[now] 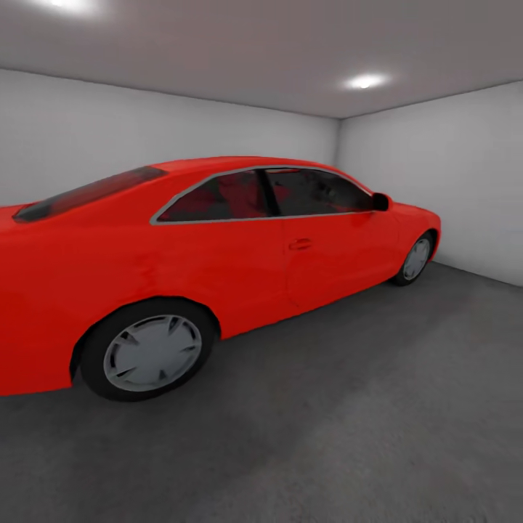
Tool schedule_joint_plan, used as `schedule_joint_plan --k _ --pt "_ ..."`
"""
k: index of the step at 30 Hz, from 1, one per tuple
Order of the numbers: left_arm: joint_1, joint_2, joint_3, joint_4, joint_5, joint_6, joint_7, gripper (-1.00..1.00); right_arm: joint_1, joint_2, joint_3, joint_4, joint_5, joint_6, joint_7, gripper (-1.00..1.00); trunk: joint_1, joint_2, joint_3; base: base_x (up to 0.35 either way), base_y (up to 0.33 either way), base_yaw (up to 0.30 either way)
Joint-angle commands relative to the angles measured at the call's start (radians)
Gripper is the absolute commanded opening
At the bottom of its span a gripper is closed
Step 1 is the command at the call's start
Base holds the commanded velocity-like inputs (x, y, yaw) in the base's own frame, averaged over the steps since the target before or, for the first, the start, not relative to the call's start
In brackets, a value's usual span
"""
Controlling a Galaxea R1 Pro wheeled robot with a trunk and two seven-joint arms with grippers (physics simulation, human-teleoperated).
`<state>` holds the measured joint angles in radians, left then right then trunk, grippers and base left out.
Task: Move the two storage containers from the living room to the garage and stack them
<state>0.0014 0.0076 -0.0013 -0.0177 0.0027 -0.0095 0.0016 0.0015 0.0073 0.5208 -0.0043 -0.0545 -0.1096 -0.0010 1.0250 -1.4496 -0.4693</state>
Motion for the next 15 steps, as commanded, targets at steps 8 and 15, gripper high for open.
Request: schedule_joint_plan --k 8,15 --pt "0.000 0.000 0.000 -0.001 0.000 -0.001 0.000 1.00 0.000 0.000 0.004 0.000 -0.007 -0.003 0.001 1.00 0.000 0.000 -0.001 0.000 0.000 -0.246" --pt "0.000 0.000 0.000 -0.001 0.000 -0.001 0.000 1.00 0.000 0.000 0.002 0.000 -0.008 -0.002 0.002 1.00 0.000 0.000 -0.001 0.000 0.000 -0.246"
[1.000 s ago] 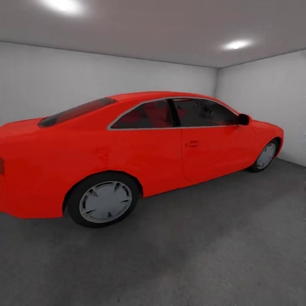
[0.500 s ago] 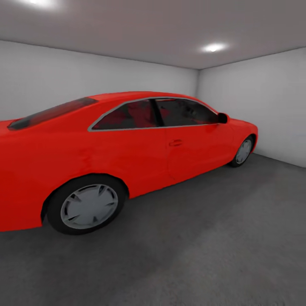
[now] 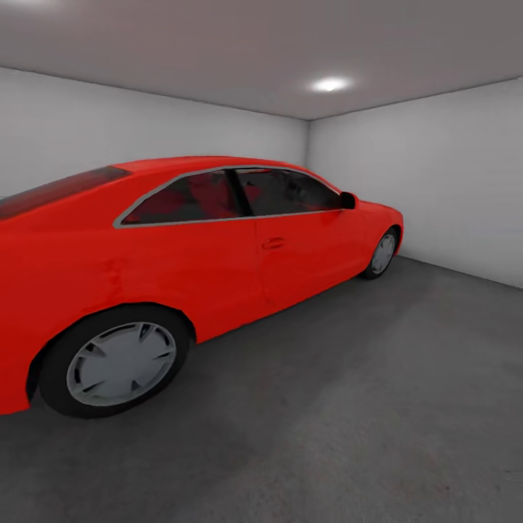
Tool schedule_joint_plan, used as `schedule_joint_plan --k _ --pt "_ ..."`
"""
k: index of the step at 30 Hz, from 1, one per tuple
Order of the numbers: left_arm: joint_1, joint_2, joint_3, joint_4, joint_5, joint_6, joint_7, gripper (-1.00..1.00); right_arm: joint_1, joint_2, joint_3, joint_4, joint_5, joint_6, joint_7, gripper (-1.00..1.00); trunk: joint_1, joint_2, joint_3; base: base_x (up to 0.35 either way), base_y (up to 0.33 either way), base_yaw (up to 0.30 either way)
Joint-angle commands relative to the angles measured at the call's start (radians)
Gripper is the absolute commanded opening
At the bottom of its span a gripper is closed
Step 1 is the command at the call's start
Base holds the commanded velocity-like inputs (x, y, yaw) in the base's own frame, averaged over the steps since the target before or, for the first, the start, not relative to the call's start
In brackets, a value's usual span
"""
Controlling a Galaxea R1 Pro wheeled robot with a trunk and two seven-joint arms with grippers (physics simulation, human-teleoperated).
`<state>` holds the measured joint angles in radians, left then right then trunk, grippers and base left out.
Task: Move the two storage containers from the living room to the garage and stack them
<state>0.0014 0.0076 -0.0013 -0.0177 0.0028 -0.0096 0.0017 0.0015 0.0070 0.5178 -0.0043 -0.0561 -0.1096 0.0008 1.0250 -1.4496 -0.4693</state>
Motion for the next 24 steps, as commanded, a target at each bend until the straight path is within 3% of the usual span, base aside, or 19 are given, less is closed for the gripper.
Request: schedule_joint_plan --k 1,24 --pt "0.000 0.000 0.000 -0.001 0.000 -0.001 0.000 1.00 0.000 0.000 0.005 0.000 -0.006 -0.002 0.000 1.00 0.000 0.000 -0.001 0.000 0.000 -0.246" --pt "0.000 0.000 0.000 -0.001 0.000 -0.001 0.000 1.00 0.000 -0.006 0.005 0.000 -0.007 -0.009 -0.001 1.00 0.000 0.000 -0.001 0.000 0.000 -0.246"
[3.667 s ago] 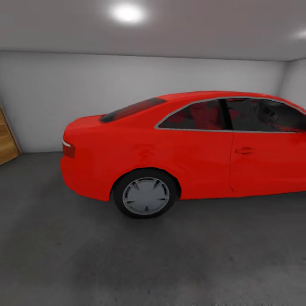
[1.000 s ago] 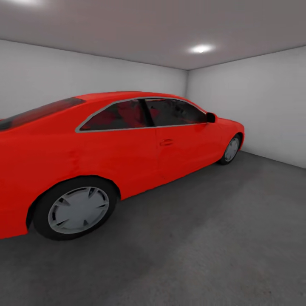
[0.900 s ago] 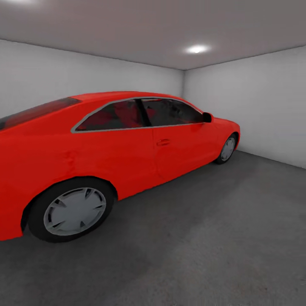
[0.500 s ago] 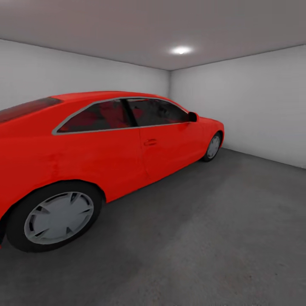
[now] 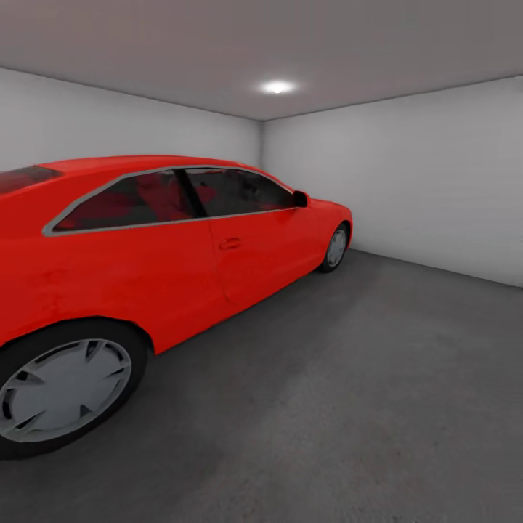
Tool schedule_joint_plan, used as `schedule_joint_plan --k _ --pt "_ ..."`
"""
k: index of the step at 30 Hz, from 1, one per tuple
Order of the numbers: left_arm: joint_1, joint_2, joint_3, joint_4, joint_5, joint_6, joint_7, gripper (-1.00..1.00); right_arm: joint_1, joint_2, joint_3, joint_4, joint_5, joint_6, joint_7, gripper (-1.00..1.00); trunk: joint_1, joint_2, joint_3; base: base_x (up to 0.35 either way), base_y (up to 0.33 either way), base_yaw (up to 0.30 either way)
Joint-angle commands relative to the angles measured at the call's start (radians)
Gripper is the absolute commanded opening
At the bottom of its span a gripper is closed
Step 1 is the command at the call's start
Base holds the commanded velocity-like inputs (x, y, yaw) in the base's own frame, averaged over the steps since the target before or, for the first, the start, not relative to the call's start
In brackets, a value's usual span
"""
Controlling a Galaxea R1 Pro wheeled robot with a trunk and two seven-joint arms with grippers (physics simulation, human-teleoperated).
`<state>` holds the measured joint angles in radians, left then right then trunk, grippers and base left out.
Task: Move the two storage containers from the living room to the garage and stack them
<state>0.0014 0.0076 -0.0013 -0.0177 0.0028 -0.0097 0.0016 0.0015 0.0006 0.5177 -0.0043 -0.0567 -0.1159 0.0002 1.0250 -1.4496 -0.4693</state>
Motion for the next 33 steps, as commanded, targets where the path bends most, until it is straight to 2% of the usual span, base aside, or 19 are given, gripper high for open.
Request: schedule_joint_plan --k 1,33 --pt "0.000 0.000 0.000 -0.001 0.000 -0.001 0.000 1.00 0.000 0.000 0.005 0.000 -0.006 -0.004 0.000 1.00 0.000 0.000 -0.001 0.000 0.000 -0.246" --pt "0.000 0.000 0.000 -0.001 0.000 -0.001 0.001 1.00 0.000 -0.002 0.005 0.000 -0.006 -0.011 0.000 1.00 0.000 0.000 -0.001 0.000 0.000 -0.246"
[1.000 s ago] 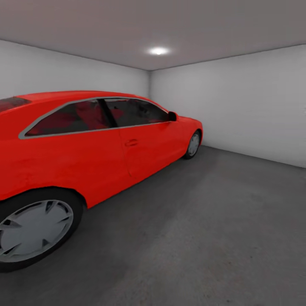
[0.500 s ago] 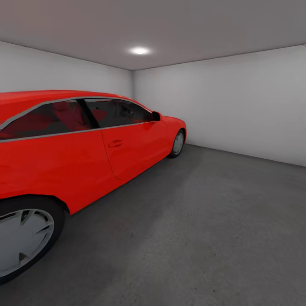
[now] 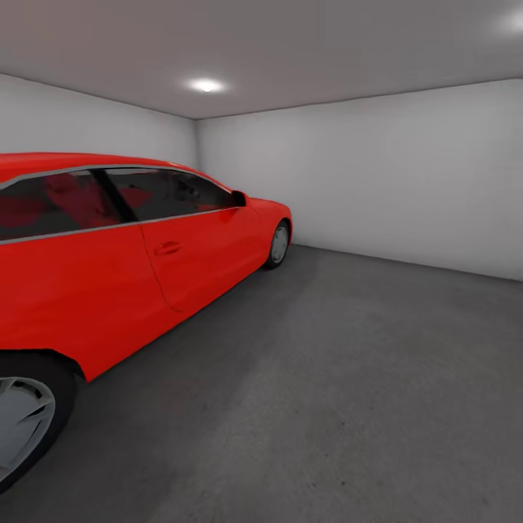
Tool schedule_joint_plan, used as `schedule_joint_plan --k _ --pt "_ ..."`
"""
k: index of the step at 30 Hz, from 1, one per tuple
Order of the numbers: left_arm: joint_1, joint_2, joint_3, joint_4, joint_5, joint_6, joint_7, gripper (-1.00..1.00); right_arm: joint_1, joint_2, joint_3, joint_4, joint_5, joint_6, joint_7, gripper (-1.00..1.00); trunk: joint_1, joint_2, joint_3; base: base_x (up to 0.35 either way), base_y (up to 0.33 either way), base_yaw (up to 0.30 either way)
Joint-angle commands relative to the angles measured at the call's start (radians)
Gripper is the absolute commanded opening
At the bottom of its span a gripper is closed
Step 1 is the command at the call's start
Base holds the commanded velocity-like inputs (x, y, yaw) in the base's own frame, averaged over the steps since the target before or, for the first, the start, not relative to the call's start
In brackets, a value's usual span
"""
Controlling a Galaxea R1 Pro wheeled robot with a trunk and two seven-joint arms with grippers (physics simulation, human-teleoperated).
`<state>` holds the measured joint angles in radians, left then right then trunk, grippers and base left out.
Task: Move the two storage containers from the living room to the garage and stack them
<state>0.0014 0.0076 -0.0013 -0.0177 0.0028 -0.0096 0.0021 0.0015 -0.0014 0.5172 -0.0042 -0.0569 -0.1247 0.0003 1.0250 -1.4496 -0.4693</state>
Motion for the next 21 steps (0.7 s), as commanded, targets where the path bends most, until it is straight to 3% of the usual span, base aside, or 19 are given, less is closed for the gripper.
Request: schedule_joint_plan --k 1,21 --pt "0.000 0.000 0.000 0.000 0.000 -0.001 0.000 1.00 0.000 0.000 0.006 0.000 -0.006 -0.003 0.001 1.00 0.000 0.000 -0.001 0.000 0.000 -0.246" --pt "0.000 0.000 0.000 -0.001 0.000 -0.001 0.000 1.00 0.000 -0.001 0.006 0.000 -0.006 -0.003 0.001 1.00 0.000 0.000 -0.001 0.000 0.000 -0.246"
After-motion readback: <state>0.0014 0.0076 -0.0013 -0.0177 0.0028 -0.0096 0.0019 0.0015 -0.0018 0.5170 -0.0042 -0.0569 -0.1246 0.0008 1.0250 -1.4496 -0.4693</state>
